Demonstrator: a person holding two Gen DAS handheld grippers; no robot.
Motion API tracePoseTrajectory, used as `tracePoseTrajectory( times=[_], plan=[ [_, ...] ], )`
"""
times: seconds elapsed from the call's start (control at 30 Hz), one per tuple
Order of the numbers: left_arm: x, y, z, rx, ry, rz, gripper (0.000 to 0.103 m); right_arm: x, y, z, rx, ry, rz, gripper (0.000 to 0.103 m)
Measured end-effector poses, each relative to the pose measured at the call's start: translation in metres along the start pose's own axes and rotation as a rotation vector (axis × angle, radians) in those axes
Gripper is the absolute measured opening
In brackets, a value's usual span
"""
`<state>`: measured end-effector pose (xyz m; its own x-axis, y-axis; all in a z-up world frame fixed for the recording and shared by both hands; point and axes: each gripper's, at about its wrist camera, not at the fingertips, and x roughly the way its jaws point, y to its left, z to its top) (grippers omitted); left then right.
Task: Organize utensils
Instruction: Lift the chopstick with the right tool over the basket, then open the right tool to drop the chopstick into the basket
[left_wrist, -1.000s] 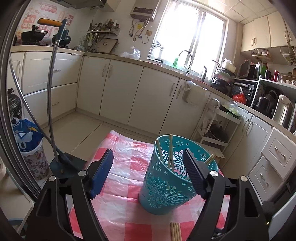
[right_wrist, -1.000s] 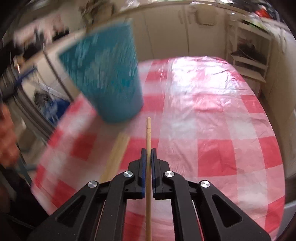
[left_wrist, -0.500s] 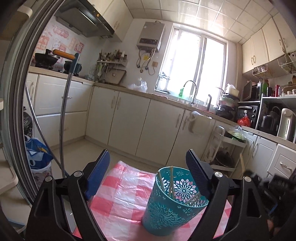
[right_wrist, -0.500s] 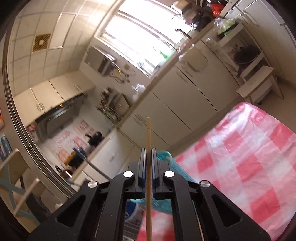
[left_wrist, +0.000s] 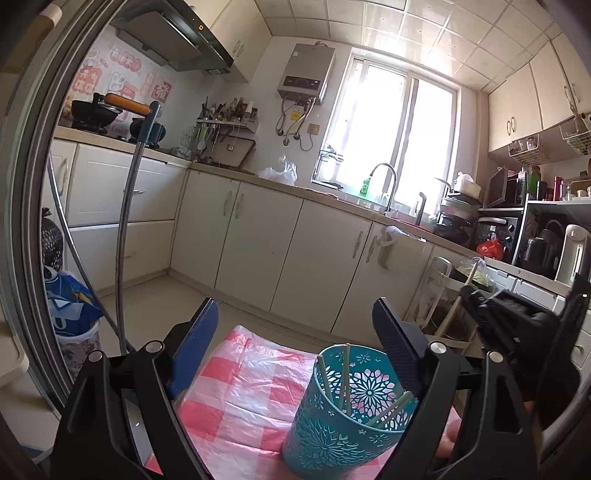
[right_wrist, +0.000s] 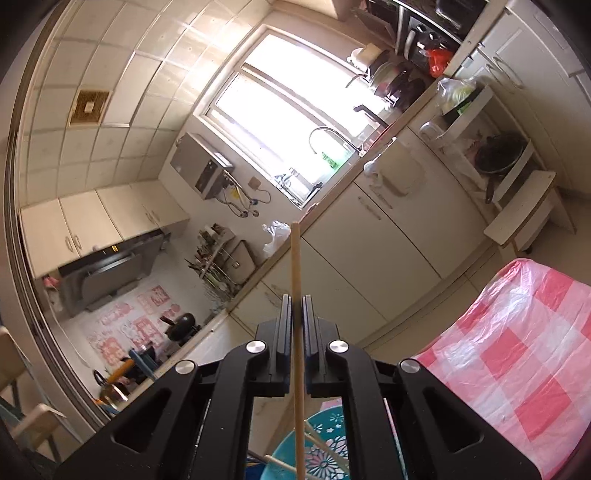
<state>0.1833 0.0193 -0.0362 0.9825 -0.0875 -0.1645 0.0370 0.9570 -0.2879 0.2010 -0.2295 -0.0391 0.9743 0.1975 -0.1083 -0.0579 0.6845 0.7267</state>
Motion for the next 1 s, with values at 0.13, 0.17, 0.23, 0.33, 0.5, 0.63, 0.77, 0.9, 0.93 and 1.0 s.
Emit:
tracePoseTrajectory(
  times=[0.13, 0.17, 0.23, 0.33, 0.5, 0.63, 0.77, 0.9, 0.93, 1.0],
  plan=[
    [0.001, 0.002, 0.001, -0.002, 0.001, 0.007, 0.082, 0.012, 0.006, -0.018, -0.093, 0.039, -0.049, 0.006],
    [0.001, 0.004, 0.001, -0.005, 0.0, 0.01, 0.082, 0.014, 0.007, -0.022, -0.117, 0.056, -0.058, 0.006],
    [0.0, 0.007, 0.003, -0.02, 0.0, 0.016, 0.082, 0.015, 0.007, -0.03, -0.148, 0.094, -0.065, 0.006],
    [0.001, 0.011, 0.004, -0.035, 0.005, 0.029, 0.082, 0.013, 0.006, -0.038, -0.198, 0.145, -0.076, 0.006],
    [0.001, 0.012, 0.003, -0.037, 0.02, 0.046, 0.084, 0.002, 0.003, -0.05, -0.293, 0.236, -0.096, 0.019],
    [0.001, 0.007, -0.001, -0.019, 0.032, 0.048, 0.084, -0.013, 0.001, -0.055, -0.335, 0.267, -0.101, 0.02],
    [0.002, 0.002, -0.005, 0.001, 0.052, 0.045, 0.085, -0.026, 0.002, -0.055, -0.361, 0.284, -0.104, 0.024],
    [0.004, -0.003, -0.009, 0.017, 0.075, 0.048, 0.086, -0.037, 0.0, -0.054, -0.38, 0.297, -0.109, 0.026],
    [0.004, -0.004, -0.01, 0.021, 0.082, 0.049, 0.086, -0.04, -0.001, -0.055, -0.388, 0.303, -0.113, 0.028],
    [0.004, -0.005, -0.012, 0.028, 0.089, 0.049, 0.087, -0.044, -0.002, -0.055, -0.398, 0.315, -0.121, 0.031]
  ],
)
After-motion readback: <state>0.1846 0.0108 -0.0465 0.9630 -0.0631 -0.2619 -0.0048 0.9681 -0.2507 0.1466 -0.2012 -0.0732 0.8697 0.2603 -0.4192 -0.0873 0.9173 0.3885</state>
